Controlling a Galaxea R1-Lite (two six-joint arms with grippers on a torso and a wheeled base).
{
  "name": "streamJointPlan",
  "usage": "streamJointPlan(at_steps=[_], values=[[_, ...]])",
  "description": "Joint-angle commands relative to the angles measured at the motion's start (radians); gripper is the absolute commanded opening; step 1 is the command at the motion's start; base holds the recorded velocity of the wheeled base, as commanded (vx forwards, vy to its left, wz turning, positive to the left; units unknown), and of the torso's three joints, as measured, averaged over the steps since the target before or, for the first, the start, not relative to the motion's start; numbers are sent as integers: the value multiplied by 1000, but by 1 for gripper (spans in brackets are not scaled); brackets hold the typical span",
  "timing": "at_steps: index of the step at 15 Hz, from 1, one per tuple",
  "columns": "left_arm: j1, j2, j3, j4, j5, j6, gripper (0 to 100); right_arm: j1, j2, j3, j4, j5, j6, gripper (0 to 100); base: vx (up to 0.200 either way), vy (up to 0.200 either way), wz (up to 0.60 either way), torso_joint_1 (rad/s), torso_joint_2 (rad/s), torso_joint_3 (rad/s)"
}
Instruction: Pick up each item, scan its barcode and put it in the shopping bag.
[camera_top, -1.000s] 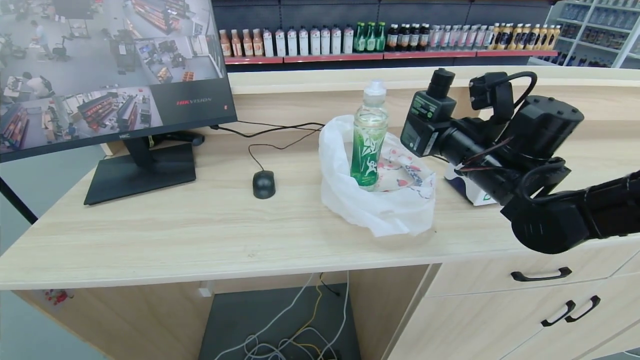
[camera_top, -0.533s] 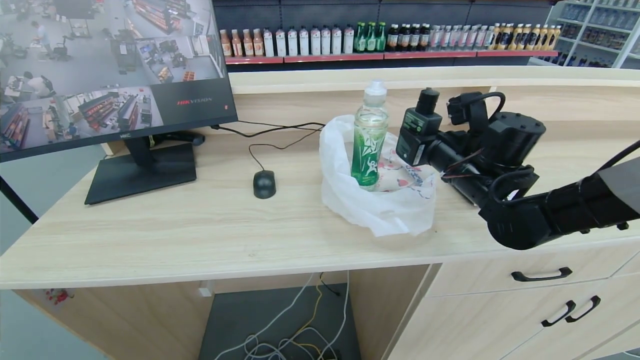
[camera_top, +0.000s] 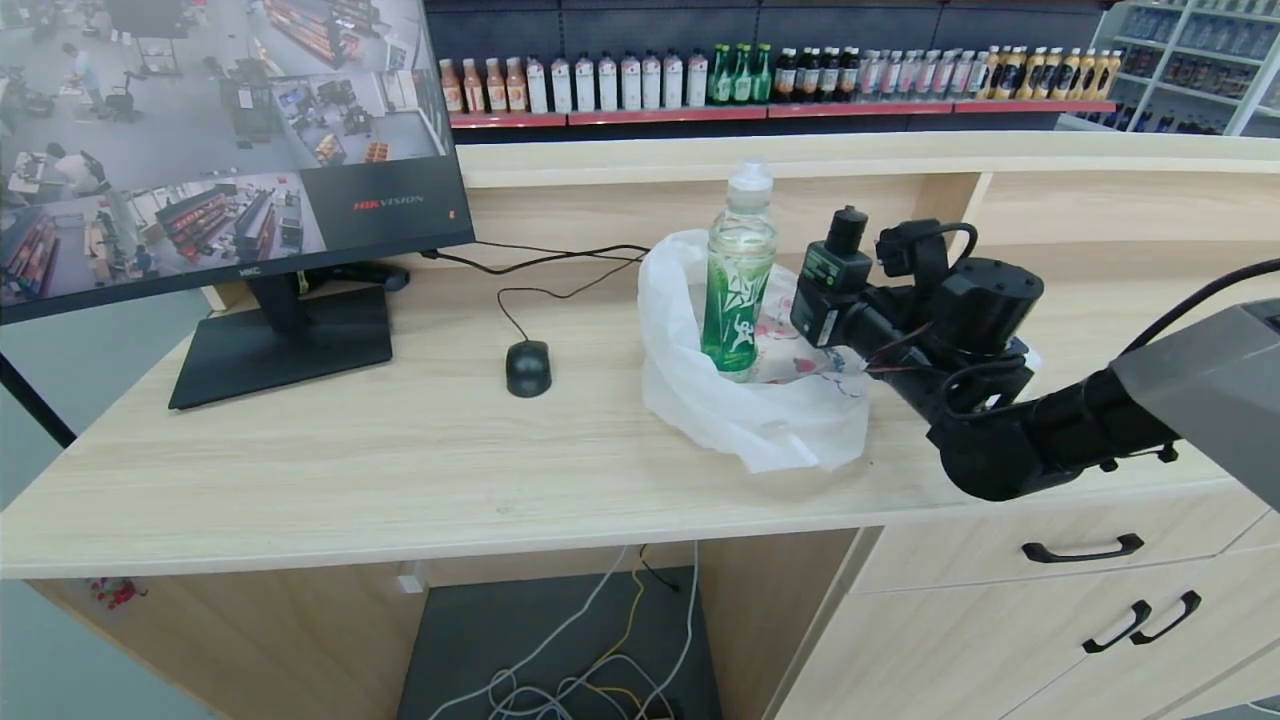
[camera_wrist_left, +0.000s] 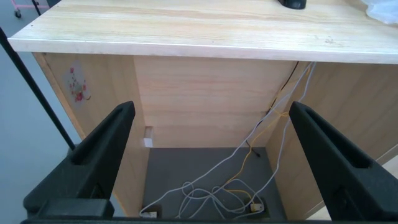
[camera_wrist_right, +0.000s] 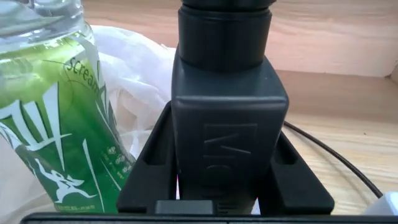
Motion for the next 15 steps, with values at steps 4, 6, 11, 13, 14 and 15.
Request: streamJointPlan(at_steps=[4, 6, 11, 13, 14, 15], values=[[0, 0, 0, 0, 1, 0, 100, -13, 67, 1, -42, -3, 31, 0, 0, 0, 0, 0, 0, 0], [0, 0, 0, 0, 1, 0, 100, -32, 69, 5, -45, 0, 39, 0, 0, 0, 0, 0, 0, 0], [0, 0, 0, 0, 0, 0, 100, -28, 78, 50, -97, 2, 66, 0, 0, 0, 0, 0, 0, 0], [0, 0, 0, 0, 1, 0, 100, -28, 95, 53, -118, 3, 66, 0, 0, 0, 0, 0, 0, 0], [0, 0, 0, 0, 0, 0, 100, -28, 97, 53, -120, 3, 66, 0, 0, 0, 0, 0, 0, 0], [0, 0, 0, 0, 1, 0, 100, -28, 98, 53, -120, 5, 66, 0, 0, 0, 0, 0, 0, 0]])
